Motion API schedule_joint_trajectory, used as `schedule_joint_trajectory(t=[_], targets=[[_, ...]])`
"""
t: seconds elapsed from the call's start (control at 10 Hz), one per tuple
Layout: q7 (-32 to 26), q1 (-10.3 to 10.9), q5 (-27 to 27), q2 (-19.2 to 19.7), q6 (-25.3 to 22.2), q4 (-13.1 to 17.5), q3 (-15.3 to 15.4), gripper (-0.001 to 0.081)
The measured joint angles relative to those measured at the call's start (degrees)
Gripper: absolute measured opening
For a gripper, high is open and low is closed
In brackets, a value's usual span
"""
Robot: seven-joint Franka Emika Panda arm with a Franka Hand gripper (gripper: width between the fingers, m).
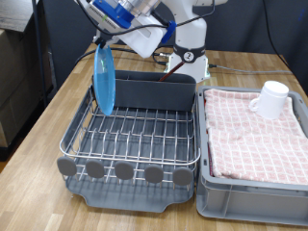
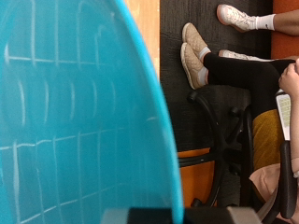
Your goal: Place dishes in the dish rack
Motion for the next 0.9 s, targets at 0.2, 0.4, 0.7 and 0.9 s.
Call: schedule_joint_trajectory(t=[0.2,0.4,0.7,0.9], targets=[[1.59,0.00,-1.43,0.63,2.69,-1.32,-0.86,0.0019],[2.22,0.00,-1.63,1.75,4.65,-1.65,-1.64,0.0019],[2.36,0.00,-1.63,3.49,6.68,-1.52,-2.61,0.0019],[2.36,0.00,-1.62,4.77,8.15,-1.03,-3.20,0.0019]])
